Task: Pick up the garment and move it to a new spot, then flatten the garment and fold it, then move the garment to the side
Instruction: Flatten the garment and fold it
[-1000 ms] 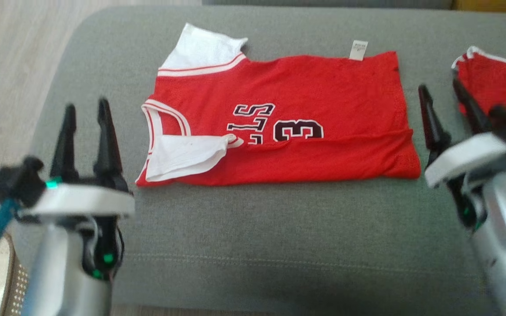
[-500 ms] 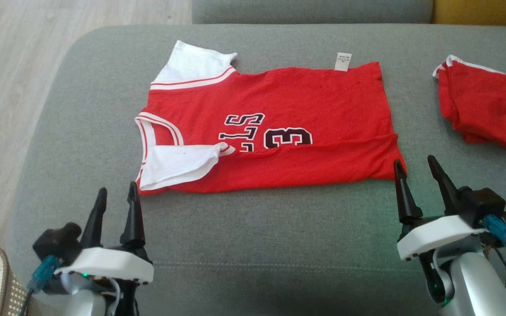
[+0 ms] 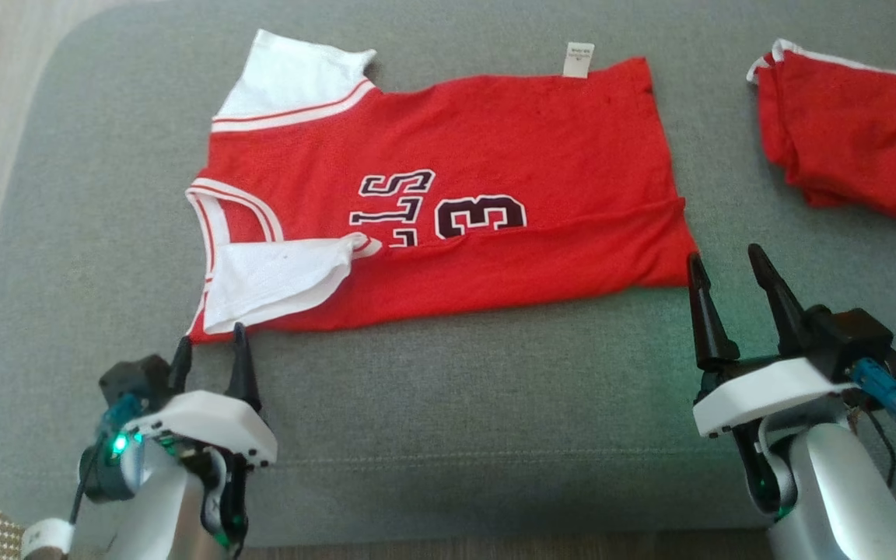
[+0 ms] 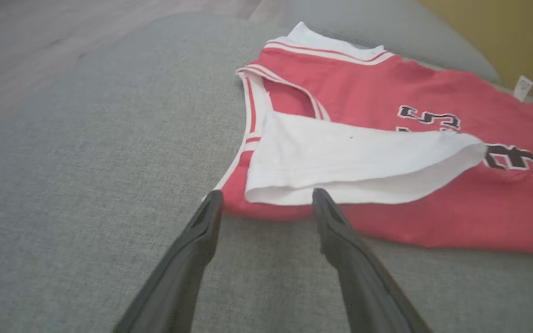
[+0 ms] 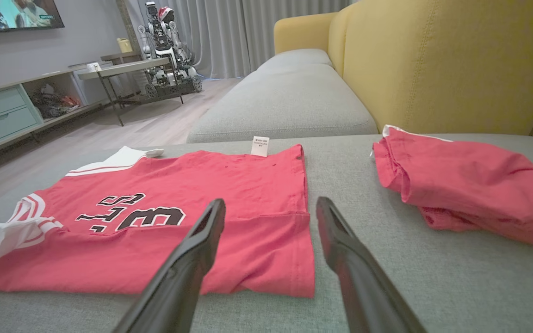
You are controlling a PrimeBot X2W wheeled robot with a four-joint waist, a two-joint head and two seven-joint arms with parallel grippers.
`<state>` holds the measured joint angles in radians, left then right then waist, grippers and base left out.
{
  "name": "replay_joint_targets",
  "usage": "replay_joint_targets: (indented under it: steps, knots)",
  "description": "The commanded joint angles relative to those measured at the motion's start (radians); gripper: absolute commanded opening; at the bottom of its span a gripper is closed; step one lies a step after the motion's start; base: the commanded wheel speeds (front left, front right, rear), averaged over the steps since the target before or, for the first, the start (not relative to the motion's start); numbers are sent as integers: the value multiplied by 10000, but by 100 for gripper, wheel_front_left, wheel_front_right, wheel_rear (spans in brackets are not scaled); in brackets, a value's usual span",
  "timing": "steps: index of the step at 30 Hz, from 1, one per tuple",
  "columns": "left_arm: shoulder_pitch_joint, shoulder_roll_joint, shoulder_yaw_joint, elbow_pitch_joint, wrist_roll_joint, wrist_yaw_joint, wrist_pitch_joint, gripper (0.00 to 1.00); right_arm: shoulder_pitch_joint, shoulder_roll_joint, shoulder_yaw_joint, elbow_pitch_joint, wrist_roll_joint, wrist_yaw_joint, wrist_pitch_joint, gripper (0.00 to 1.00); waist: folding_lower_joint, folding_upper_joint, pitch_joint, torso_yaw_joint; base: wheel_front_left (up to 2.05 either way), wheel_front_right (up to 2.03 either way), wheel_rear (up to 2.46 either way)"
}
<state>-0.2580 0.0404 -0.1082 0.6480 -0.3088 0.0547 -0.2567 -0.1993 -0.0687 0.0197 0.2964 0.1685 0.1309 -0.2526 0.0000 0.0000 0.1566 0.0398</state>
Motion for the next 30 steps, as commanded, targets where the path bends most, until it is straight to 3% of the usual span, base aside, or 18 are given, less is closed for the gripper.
replay_joint_targets:
  steps: [1,12,21,27,30]
  knots:
    - [-560,104,494,91,105,132,-51,100,-420,30,233,-399,45,-2,-91,100,0,0,172,-126,0,0,0]
    - [-1285,119,1331,898,174,-105,-51,100,-571,7,170,-382,43,-2,-91,100,0,0,479,-278,0,0,0]
    - [-1896,104,992,2475,184,-374,-51,100,-861,12,145,-13,-116,-2,32,100,0,0,624,-334,0,0,0]
    - [-2479,102,742,3745,330,12,-24,100,-1005,35,216,80,-140,-2,91,100,0,0,706,-325,0,0,0]
    - [-2693,101,545,4366,366,-104,221,100,-1030,44,190,186,-139,-2,212,100,0,0,719,-290,0,0,0]
